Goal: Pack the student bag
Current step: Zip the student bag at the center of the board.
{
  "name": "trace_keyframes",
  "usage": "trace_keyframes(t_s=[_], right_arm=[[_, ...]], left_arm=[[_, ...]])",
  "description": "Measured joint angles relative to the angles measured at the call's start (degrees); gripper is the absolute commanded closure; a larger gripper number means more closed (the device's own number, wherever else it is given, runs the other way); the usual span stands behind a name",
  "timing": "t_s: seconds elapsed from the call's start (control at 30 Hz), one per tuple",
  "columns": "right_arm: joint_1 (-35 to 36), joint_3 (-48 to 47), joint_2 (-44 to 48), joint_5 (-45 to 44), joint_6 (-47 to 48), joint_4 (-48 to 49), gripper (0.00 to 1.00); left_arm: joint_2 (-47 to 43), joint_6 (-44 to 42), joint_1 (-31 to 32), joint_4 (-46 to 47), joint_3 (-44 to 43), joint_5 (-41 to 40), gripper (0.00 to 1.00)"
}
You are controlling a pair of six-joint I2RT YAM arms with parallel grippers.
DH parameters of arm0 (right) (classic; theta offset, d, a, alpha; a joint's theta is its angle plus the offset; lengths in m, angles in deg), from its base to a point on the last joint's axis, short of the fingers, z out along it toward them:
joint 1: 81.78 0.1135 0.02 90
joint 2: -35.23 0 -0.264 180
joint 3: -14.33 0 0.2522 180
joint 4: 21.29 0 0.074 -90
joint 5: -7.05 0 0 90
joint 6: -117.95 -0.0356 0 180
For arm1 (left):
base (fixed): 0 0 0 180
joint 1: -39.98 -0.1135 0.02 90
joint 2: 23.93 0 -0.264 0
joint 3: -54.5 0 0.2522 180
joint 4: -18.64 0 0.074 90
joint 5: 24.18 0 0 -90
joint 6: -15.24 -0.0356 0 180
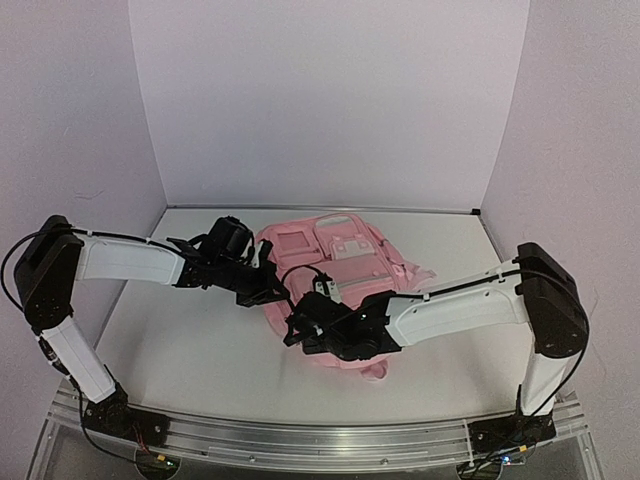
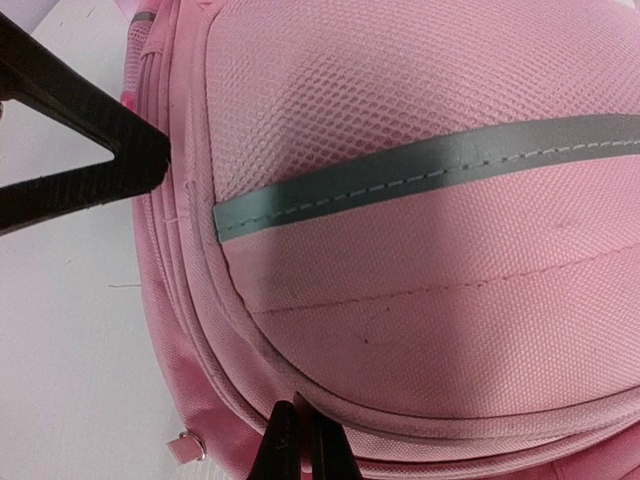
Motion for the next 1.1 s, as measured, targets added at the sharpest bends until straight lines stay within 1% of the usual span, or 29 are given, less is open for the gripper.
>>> trace_keyframes(t_s=[0.03, 0.1, 0.17, 0.27, 0.37, 0.53, 0.6, 0.73, 0.8, 0.97, 1.0, 1.1], right_arm=[[0.0, 0.8, 0.8, 0.3, -0.1, 0.1, 1.00], [-0.1, 2.1, 2.4, 1.1, -0.2, 0.0, 1.00], [-0.1, 3.3, 3.6, 1.7, -0.2, -0.1, 1.00], [-0.4, 4.1, 4.0, 2.3, -0.2, -0.1, 1.00], [-0.5, 4.2, 4.0, 2.7, -0.2, 0.0, 1.00], [-0.5, 4.1, 4.0, 3.1, -0.1, 0.1, 1.00], [-0.5, 4.1, 4.0, 3.1, -0.1, 0.1, 1.00], [-0.5, 4.1, 4.0, 3.3, 0.0, 0.1, 1.00], [-0.5, 4.0, 4.0, 3.5, 0.1, 0.1, 1.00], [-0.5, 4.0, 4.0, 4.2, 0.1, 0.1, 1.00], [-0.5, 4.0, 4.2, 4.7, 0.1, 0.1, 1.00], [-0.6, 4.8, 5.7, 6.2, 0.0, 0.3, 1.00]], left_arm=[[0.1, 0.0, -0.2, 0.2, 0.0, 0.1, 0.92], [0.4, -0.2, -0.4, 1.2, 0.0, 0.6, 0.79], [0.7, -0.1, -0.6, 2.5, 0.0, 1.8, 0.69], [0.8, 0.2, -0.6, 4.9, 0.0, 3.8, 0.59], [0.8, 0.3, -0.5, 7.1, 0.0, 5.2, 0.55], [2.5, 0.7, 0.0, 8.9, -0.1, 6.2, 0.54], [3.9, 1.3, 0.1, 8.6, -0.2, 6.0, 0.56], [5.3, 2.1, 0.2, 8.4, -0.3, 5.8, 0.66], [5.5, 2.5, 0.2, 8.7, -0.3, 6.2, 0.73], [6.4, 3.2, 0.5, 9.4, -1.3, 6.5, 0.96], [6.5, 3.3, 0.5, 9.1, -1.6, 6.3, 0.99], [6.5, 3.7, 0.5, 8.0, -2.1, 6.1, 1.00]])
